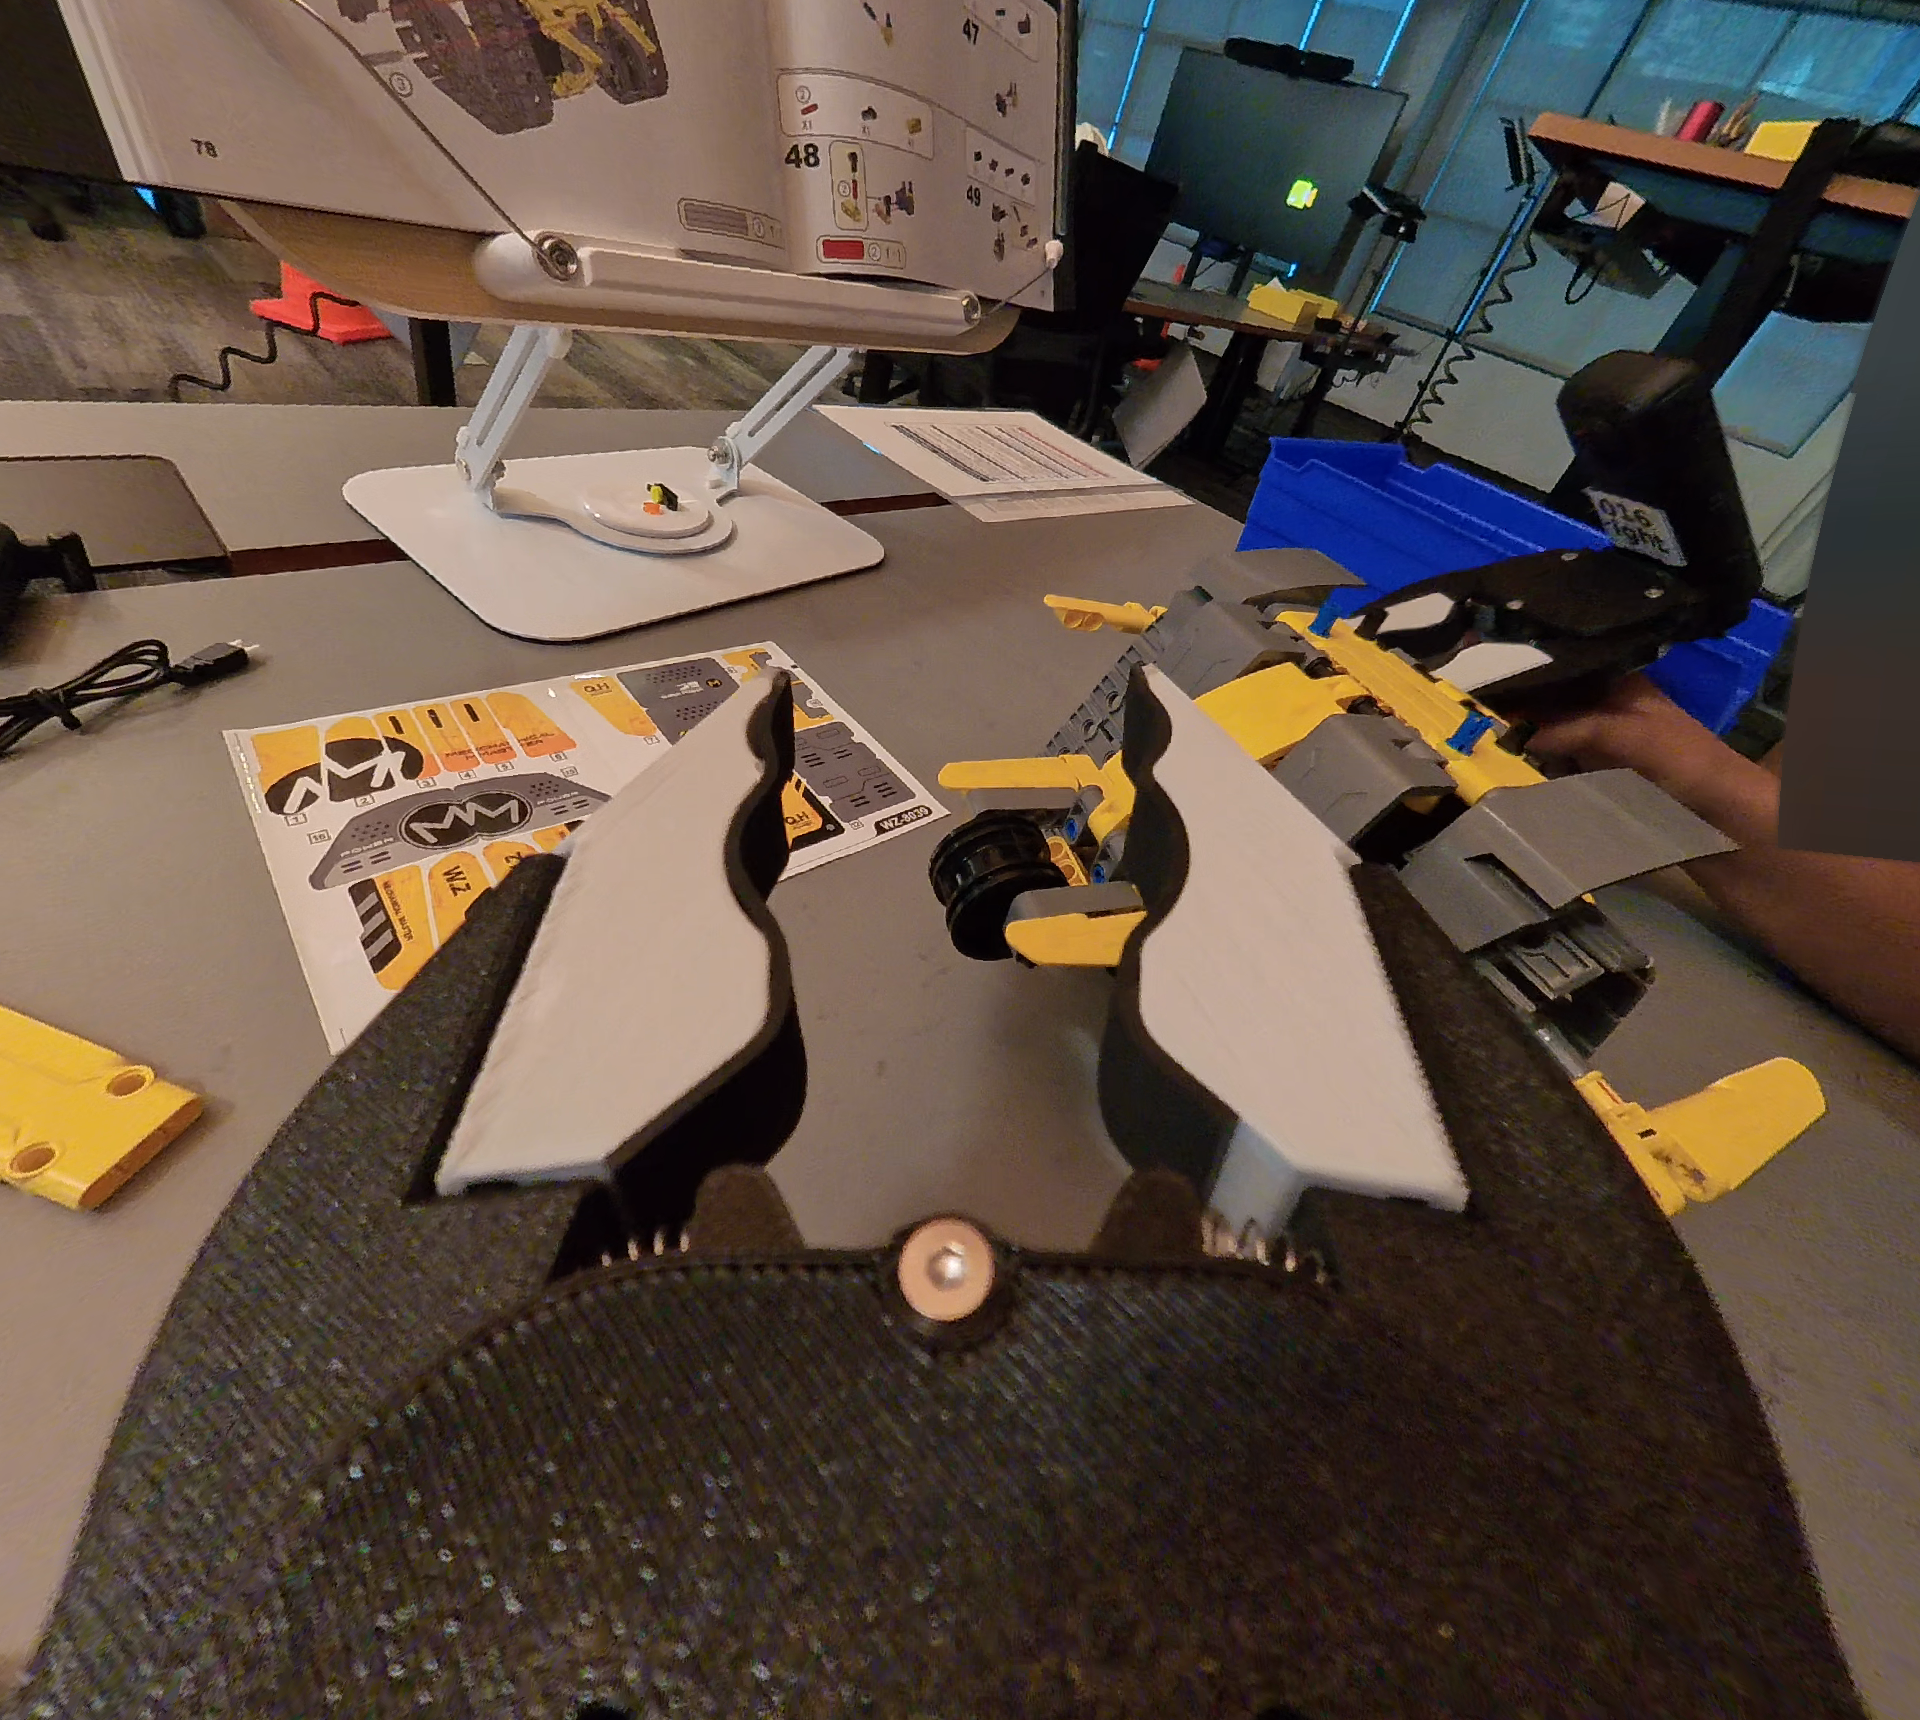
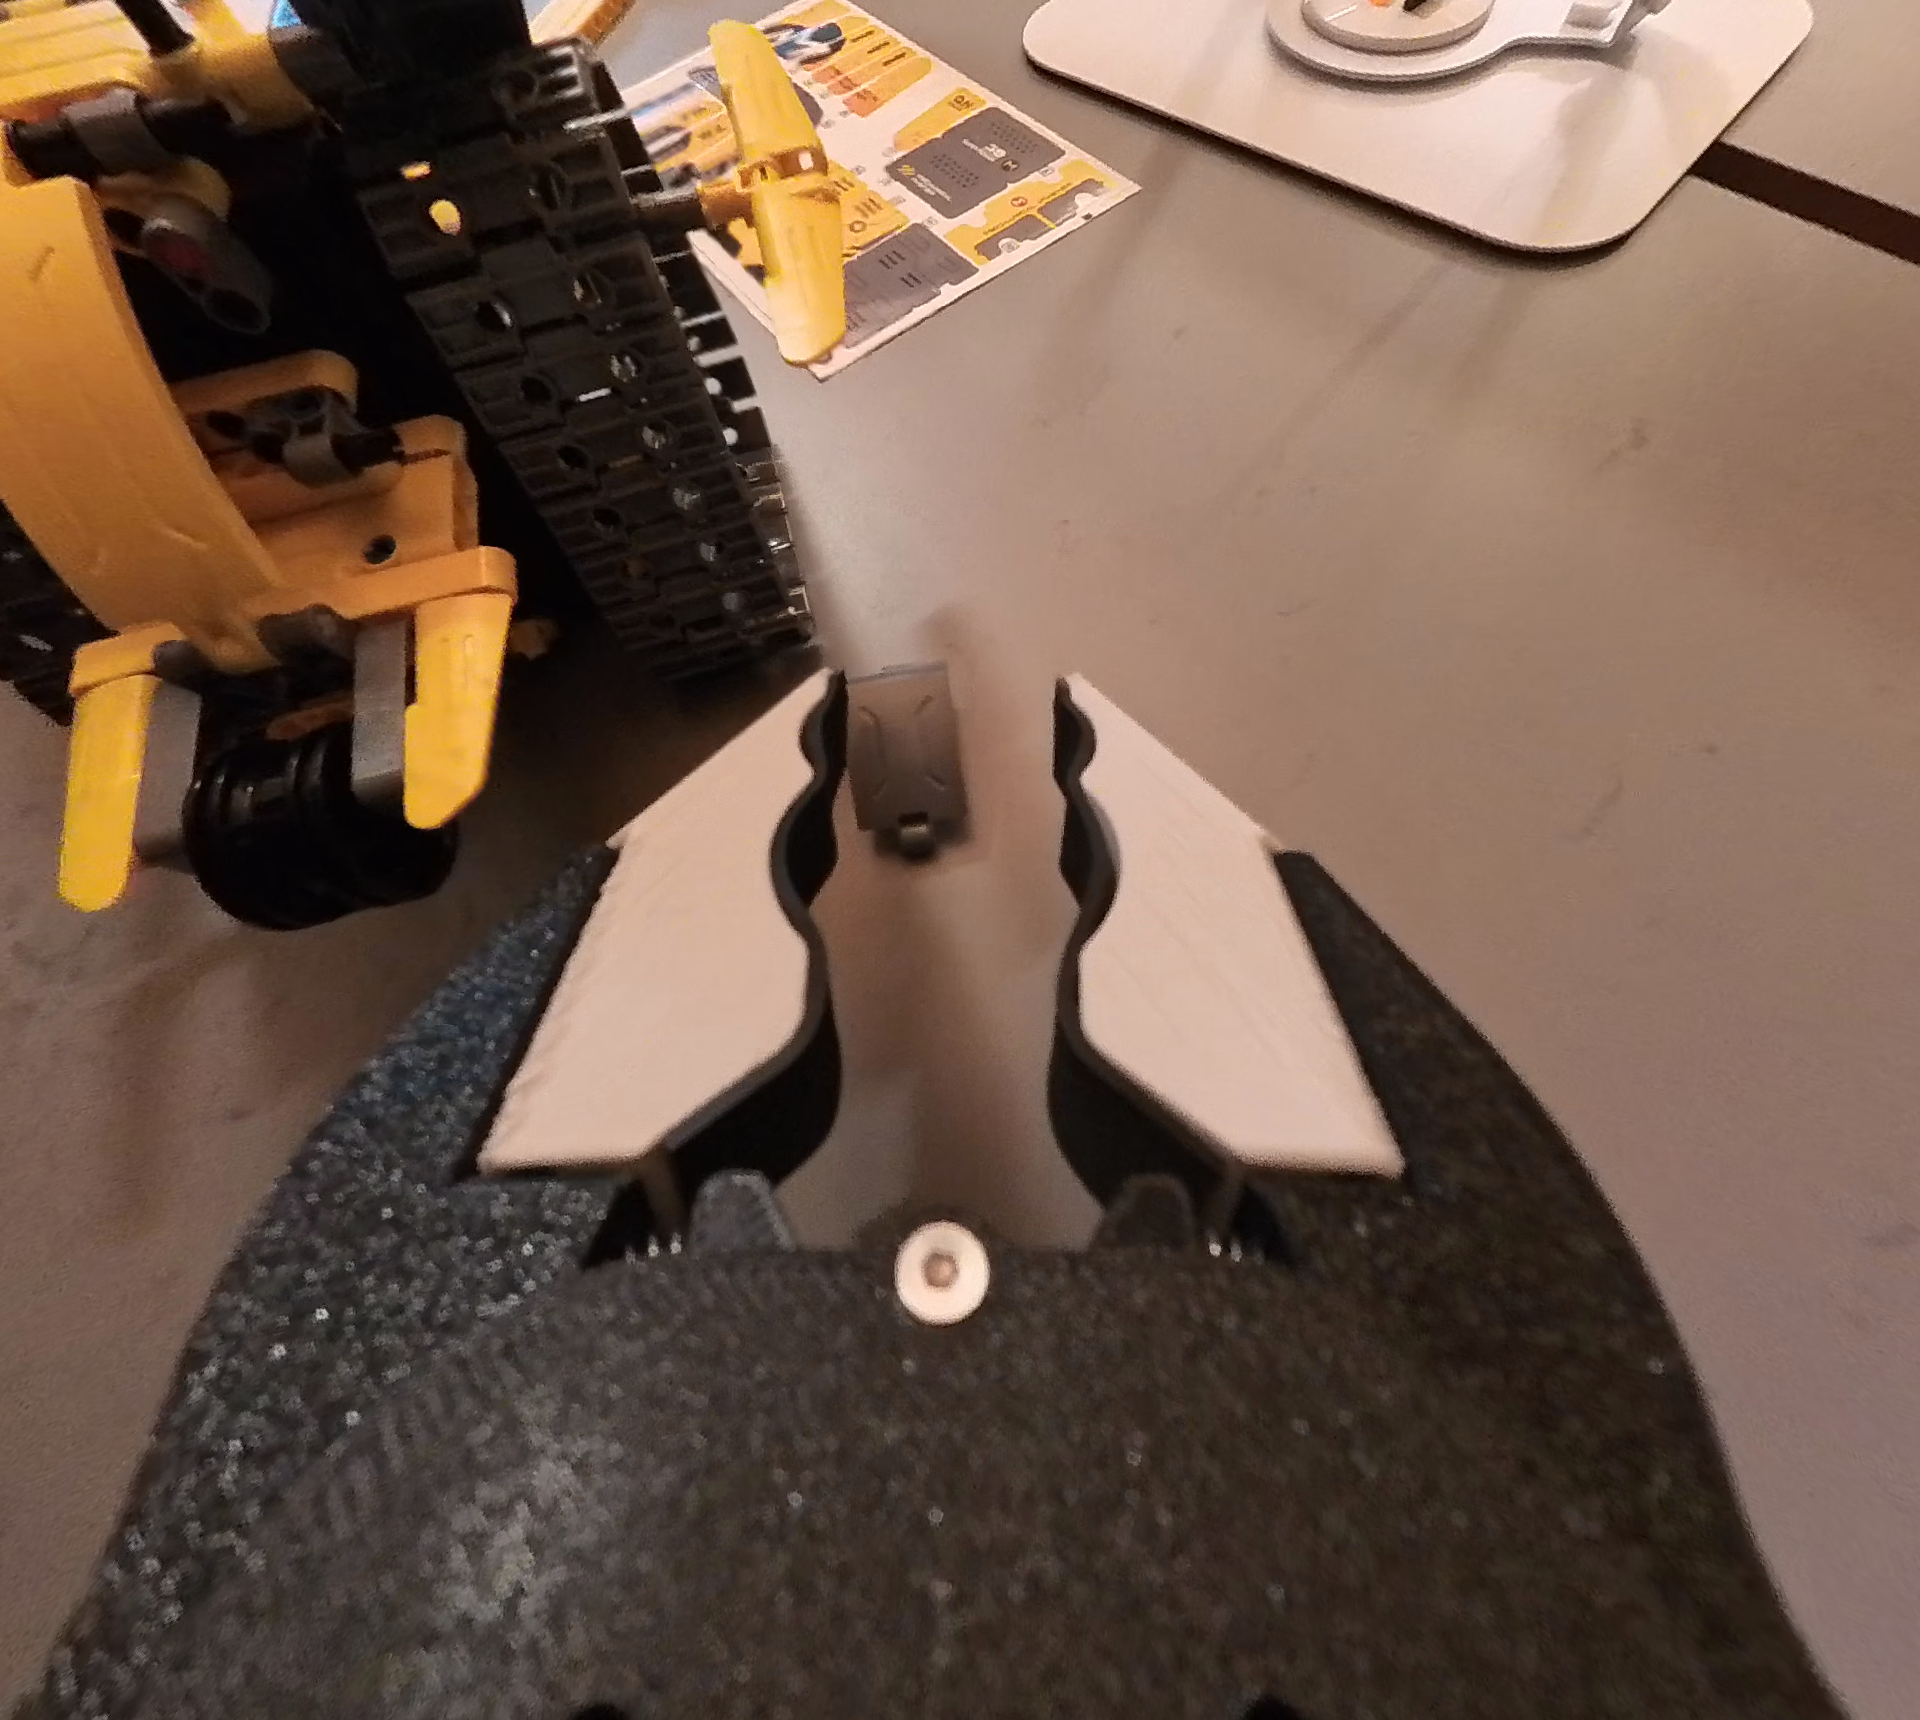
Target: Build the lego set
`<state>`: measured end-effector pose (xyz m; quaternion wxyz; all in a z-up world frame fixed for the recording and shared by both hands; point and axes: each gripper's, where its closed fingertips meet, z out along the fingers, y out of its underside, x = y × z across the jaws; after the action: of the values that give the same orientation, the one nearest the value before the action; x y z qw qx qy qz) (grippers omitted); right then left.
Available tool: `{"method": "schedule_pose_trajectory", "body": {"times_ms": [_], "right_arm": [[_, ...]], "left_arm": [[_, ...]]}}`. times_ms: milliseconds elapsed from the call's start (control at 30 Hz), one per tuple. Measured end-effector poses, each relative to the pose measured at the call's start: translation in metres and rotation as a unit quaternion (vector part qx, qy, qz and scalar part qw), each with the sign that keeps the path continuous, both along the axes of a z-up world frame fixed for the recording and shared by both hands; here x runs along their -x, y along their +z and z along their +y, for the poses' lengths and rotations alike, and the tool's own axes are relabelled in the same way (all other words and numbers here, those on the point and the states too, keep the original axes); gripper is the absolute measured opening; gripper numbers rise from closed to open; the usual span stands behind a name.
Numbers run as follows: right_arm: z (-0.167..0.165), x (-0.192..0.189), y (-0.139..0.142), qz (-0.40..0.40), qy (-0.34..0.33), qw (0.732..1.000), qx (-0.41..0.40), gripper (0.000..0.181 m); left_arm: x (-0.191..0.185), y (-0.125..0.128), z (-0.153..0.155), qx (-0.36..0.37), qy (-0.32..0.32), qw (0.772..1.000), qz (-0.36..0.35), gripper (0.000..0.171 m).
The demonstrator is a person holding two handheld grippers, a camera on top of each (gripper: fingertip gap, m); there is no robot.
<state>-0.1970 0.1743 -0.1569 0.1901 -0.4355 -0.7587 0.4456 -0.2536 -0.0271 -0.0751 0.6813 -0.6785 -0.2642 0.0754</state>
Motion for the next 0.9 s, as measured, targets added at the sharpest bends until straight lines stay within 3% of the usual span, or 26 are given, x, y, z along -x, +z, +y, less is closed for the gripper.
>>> {"method": "schedule_pose_trajectory", "body": {"times_ms": [533,900], "right_arm": [[0.002,0.001,-0.007,-0.019,-0.002,1.000,0.011,0.040],[-0.007,-0.013,-0.019,-0.053,0.046,0.997,-0.025,0.053]], "left_arm": [[0.004,-0.004,-0.002,-0.007,-0.002,1.000,-0.019,0.063],[0.003,-0.001,-0.002,-0.009,0.000,1.000,-0.013,0.063]]}}
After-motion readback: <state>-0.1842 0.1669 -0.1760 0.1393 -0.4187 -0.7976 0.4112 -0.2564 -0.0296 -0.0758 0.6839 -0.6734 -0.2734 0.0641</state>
